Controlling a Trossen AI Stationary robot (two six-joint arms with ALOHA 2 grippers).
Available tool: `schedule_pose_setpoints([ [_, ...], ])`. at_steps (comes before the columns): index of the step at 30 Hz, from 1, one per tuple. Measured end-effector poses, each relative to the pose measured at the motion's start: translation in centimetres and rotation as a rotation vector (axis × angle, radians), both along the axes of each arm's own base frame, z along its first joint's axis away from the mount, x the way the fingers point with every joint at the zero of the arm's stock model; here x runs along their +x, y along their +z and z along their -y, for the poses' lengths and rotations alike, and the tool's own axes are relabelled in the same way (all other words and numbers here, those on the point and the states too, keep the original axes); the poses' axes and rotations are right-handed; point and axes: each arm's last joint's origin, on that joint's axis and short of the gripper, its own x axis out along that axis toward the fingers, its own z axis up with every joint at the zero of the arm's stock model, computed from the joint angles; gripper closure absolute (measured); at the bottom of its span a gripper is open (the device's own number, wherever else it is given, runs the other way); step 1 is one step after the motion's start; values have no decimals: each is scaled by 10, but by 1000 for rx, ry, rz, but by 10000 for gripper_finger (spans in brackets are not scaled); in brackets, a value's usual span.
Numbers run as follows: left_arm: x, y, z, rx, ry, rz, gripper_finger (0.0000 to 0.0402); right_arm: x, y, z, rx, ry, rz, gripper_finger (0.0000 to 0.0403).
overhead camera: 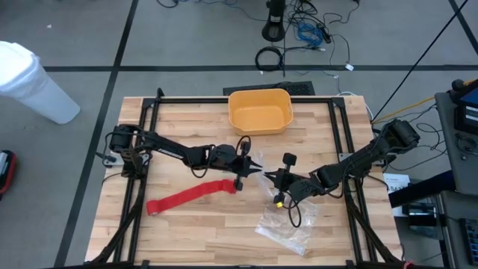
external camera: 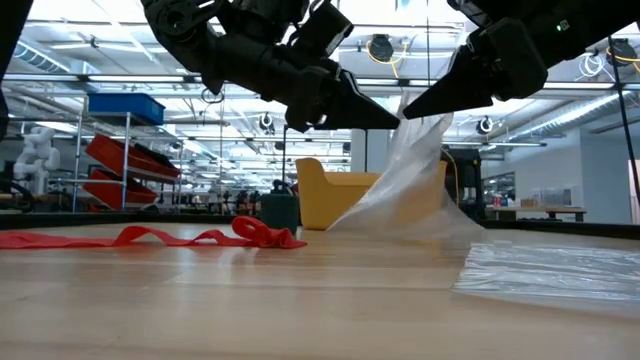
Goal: Roll bandage
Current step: Open the transparent zip bag
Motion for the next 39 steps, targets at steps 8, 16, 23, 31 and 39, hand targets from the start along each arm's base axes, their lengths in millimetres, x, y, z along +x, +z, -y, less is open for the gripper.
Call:
schedule_pose_setpoints([
  [8, 0, 2, 0, 5, 21, 10, 235, -1, -2, 0, -3, 3, -18, 403],
  [16, -1, 2, 16, -11, -85, 6, 151, -1, -1, 0, -9, -1, -17, 403],
  [23, 0, 5, 17, -12, -84, 40, 158, 1, 1, 0, -12, 17, 2, 403],
  [31, 0, 6, 17, -19, -87, 47, 287, 2, 2, -1, -14, 44, 6, 403],
  [39, -1, 6, 18, -21, -121, 38, 388, 2, 2, -2, -30, 56, 2, 403],
])
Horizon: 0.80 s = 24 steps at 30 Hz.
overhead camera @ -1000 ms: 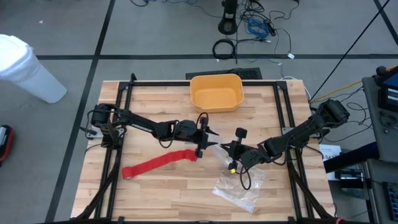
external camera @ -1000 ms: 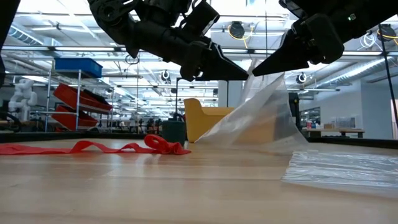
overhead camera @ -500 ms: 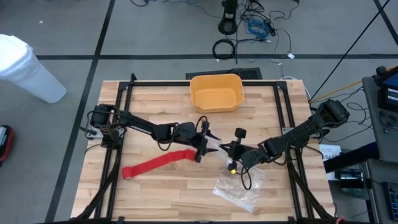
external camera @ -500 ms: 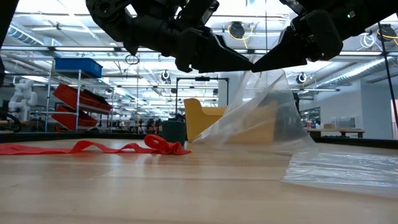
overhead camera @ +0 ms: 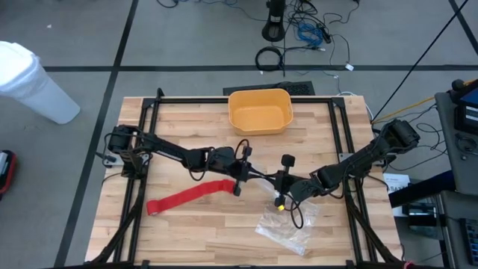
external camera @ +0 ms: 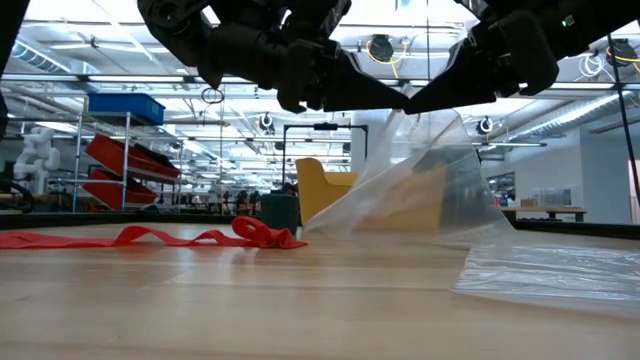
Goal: Roll bandage
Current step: Open the transparent zip bag
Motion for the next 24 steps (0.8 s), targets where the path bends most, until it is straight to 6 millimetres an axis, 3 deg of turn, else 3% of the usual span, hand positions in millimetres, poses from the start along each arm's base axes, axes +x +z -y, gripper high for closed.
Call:
schedule_pose_setpoints([
  [6, 0, 1, -2, 3, 10, -6, 392, -4, 5, -9, -92, -10, 39, 403],
  [11, -2, -7, -2, 11, 17, -68, 394, -9, 25, -12, -59, -19, 133, 403],
  [17, -1, -5, -3, 11, 21, -59, 394, -12, 30, -13, -74, -12, 152, 403],
  [24, -1, -5, -6, 22, 102, -48, 394, -16, 21, -13, 11, -47, 112, 399],
])
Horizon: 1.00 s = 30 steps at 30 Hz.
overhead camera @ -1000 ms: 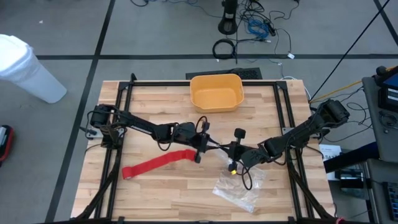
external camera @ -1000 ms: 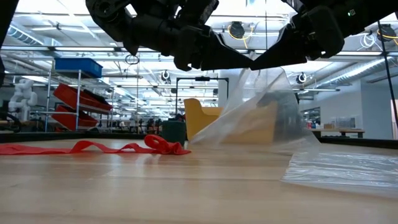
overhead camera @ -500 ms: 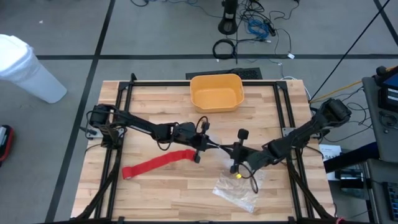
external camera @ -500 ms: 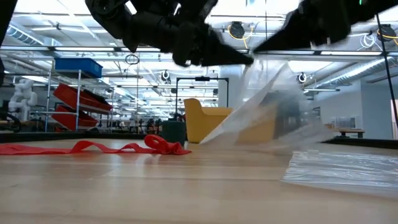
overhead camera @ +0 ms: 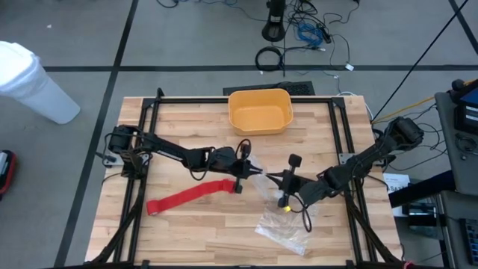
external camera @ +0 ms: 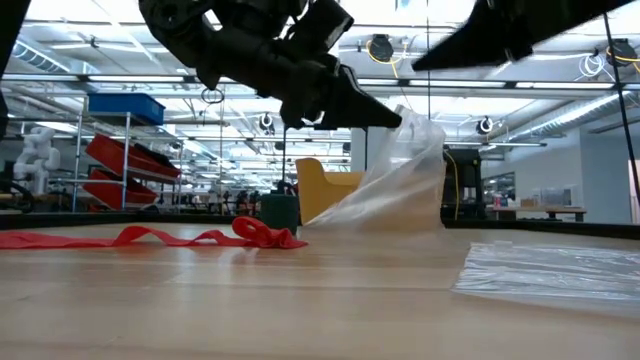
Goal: Roll bandage
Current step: Open the transparent zip bag
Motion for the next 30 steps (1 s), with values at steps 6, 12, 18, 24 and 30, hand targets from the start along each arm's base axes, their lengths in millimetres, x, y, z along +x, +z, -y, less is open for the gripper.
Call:
schedule_pose_setpoints([
  [6, 2, 10, -8, -128, 296, 112, 386, -8, -15, 5, 130, -103, -66, 347],
  [12, 2, 10, -6, -163, 260, 101, 377, -12, -20, 7, 174, -148, -91, 284],
  [18, 1, 9, -5, -182, 189, 72, 394, -12, -19, 8, 110, -164, -84, 246],
  [24, 1, 8, -4, -175, 158, 62, 393, -6, -12, 9, 62, -119, -61, 245],
  [30, 1, 8, -2, -162, 150, 61, 393, 6, -11, 22, 131, -162, -9, 270],
])
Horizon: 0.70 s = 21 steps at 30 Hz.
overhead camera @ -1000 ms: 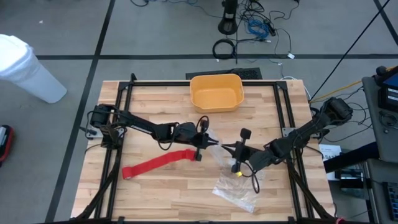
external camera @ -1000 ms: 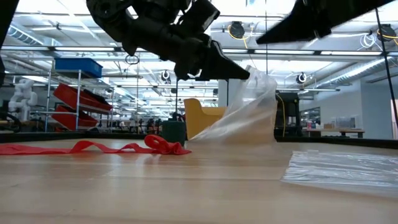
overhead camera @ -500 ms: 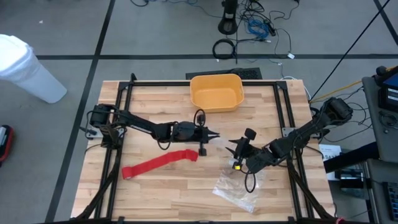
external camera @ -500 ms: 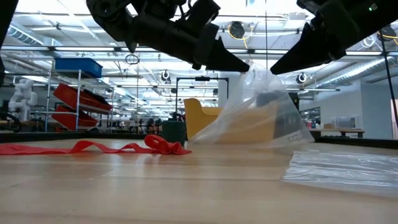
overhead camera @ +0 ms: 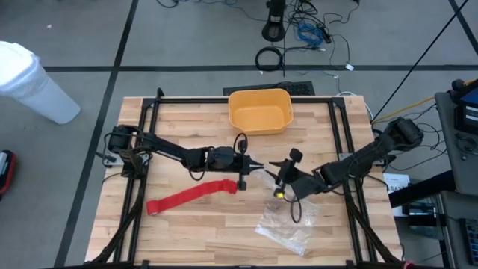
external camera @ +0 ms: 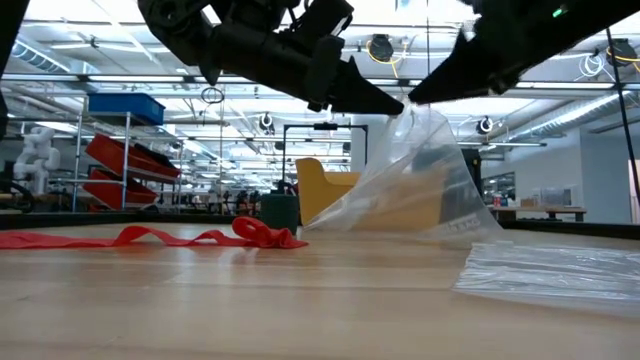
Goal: Roll bandage
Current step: Open the transparent zip bag
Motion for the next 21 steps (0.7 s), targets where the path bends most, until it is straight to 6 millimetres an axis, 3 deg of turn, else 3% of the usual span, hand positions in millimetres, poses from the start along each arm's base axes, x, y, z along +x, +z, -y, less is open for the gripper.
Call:
schedule_pose_setpoints([
  [7, -1, -1, 6, 6, -15, -13, 393, 7, -12, 13, 39, -46, -42, 302],
  [12, -1, -1, 7, 25, -24, -15, 393, 8, -16, 13, 25, -36, -74, 388],
  [21, -2, -4, -2, 34, 19, -58, 393, 6, -7, -1, -94, -73, 7, 403],
])
